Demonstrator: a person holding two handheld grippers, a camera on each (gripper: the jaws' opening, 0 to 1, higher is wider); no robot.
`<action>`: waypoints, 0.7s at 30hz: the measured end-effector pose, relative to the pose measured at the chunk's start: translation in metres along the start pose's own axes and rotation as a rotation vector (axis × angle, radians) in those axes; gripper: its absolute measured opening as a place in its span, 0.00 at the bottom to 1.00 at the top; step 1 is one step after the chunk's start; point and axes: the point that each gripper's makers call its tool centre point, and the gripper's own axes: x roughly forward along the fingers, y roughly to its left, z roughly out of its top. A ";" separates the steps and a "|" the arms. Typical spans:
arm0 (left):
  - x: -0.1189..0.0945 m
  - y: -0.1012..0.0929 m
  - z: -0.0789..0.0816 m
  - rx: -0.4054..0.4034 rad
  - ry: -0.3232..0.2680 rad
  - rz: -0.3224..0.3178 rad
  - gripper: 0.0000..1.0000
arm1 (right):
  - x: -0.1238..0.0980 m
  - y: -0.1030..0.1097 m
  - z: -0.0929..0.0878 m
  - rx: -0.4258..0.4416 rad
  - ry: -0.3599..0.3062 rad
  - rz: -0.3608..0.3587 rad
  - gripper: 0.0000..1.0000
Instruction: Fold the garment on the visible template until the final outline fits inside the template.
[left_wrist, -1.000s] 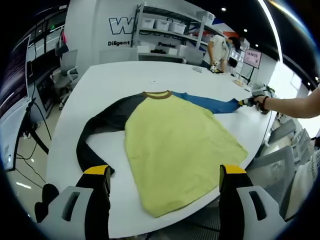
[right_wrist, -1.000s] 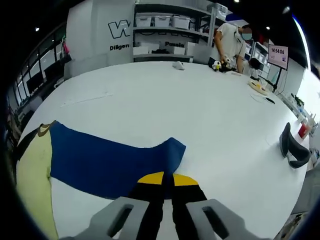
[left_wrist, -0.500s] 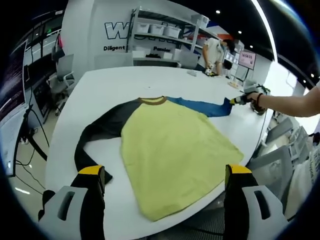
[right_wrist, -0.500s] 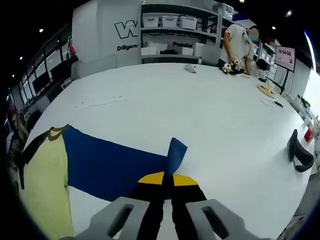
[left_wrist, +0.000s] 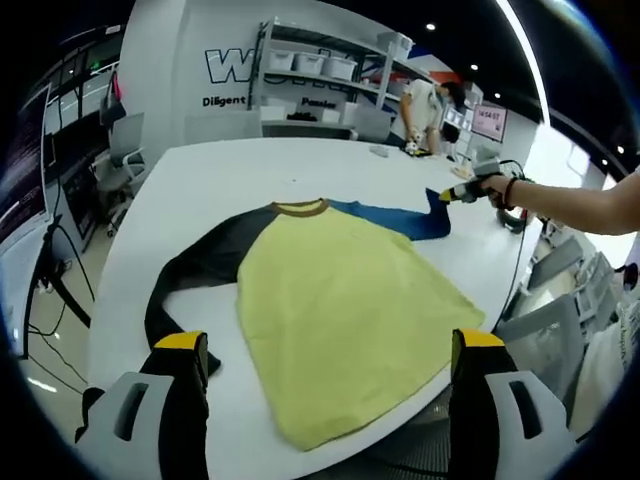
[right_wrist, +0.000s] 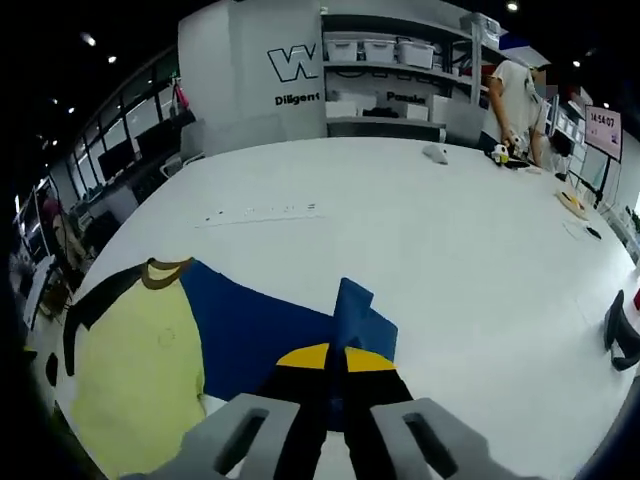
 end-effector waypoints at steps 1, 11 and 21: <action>0.000 0.000 0.003 -0.007 -0.012 -0.003 0.99 | 0.000 0.006 0.001 -0.010 0.001 0.008 0.00; 0.000 -0.002 0.002 0.004 0.002 -0.018 0.98 | 0.013 0.057 0.015 0.003 0.013 0.109 0.00; -0.001 0.002 -0.004 0.019 0.038 -0.010 0.99 | 0.014 0.113 0.035 -0.020 -0.005 0.207 0.00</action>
